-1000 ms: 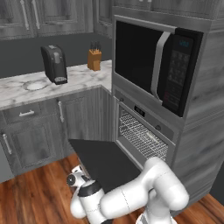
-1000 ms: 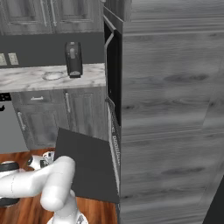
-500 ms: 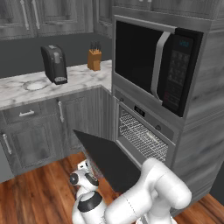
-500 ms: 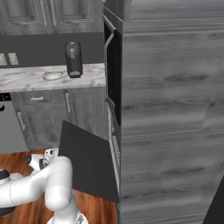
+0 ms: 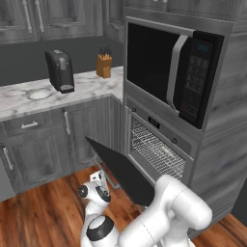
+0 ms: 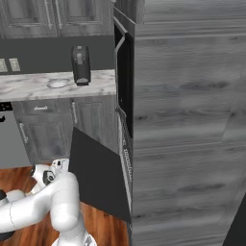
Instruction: Place the fish on the top rack of the oven, and slide the tray back inside. Close the oven door.
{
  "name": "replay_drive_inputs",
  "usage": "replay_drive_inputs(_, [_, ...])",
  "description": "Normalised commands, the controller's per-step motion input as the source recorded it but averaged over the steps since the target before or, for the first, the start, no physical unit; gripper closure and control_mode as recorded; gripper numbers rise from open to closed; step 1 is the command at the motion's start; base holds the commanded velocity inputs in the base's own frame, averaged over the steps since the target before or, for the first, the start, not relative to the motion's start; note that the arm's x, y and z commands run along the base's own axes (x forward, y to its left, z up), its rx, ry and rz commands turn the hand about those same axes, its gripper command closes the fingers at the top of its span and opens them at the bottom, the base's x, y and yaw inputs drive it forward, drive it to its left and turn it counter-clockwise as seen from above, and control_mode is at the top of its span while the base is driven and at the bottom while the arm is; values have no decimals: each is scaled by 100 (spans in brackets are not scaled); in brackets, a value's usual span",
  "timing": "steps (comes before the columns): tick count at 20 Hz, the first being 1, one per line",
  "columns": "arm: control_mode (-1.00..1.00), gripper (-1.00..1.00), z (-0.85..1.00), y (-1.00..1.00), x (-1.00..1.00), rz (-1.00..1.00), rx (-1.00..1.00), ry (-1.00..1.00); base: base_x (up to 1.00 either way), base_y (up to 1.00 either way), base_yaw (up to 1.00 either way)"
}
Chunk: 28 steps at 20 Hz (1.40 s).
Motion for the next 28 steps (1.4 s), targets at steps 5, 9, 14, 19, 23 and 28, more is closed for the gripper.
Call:
replay_drive_inputs(5, [-100,-100,-13,-100,0,-11,0,0,0,0,0])
replay_drive_inputs(9, [-100,-100,-27,-100,0,-9,3,0,0,0,0])
replay_drive_inputs(14, [-100,-100,-19,-100,0,-8,1,0,0,0,0])
replay_drive_inputs(19, [-100,-100,-14,-100,0,-5,0,0,0,0,0])
replay_drive_inputs(23, [-100,-100,-28,-100,0,-5,0,0,0,0,0])
replay_drive_inputs(28, [-100,-100,-49,-100,2,-4,0,0,0,0,0])
